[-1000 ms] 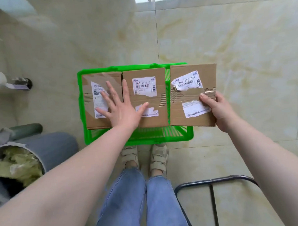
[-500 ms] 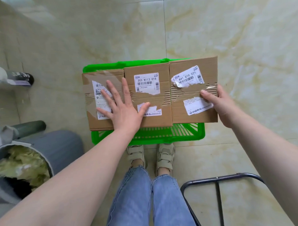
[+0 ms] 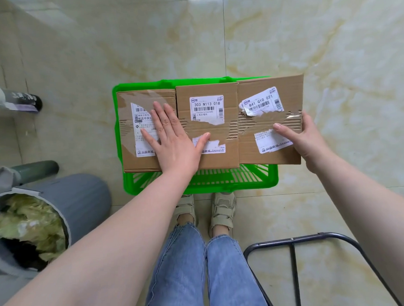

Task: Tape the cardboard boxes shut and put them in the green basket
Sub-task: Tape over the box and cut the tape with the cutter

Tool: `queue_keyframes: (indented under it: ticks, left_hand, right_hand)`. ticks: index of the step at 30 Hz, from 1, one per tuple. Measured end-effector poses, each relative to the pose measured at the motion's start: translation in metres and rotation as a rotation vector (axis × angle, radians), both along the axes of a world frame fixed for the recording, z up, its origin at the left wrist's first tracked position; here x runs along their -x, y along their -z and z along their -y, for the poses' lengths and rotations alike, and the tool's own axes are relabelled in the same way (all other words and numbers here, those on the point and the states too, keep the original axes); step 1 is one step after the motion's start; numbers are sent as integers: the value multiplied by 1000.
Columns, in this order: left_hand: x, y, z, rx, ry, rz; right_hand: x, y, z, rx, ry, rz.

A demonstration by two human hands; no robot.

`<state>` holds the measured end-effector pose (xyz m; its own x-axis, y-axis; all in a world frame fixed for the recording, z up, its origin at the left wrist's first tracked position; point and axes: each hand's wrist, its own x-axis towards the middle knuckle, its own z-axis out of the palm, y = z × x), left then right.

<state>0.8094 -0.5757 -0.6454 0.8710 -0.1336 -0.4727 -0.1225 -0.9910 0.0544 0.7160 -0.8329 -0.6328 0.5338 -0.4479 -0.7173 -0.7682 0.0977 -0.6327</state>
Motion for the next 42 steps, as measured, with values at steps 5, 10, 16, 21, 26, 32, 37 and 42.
queue_keyframes:
  ticks: [5,10,16,21,26,32,37,42]
  left_hand:
    - [0,-2,-2,-15,6,7]
    - [-3,-5,2,-25,11,16]
    - [-3,-12,5,-4,18,3]
    - [-3,-30,4,60,13,-42]
    - [-7,-68,2,151,-26,-69]
    - [-8,-125,1,301,-211,-234]
    - [15,-188,-25,599,-614,-337]
    - [80,-277,-91,1138,-1303,-271]
  right_hand:
    - [0,-2,-1,6,-10,-11]
    - [-1,-2,-1,31,-18,-39]
    - [-3,-2,3,40,-2,-101]
    - [-8,-25,-4,345,-5,-103]
    - [-23,-65,-27,554,-110,-64]
    - [-48,-118,-80,304,-140,-93]
    - [-52,-175,-127,-109,-184,-21]
    - [-39,-260,-193,-469,-425,29]
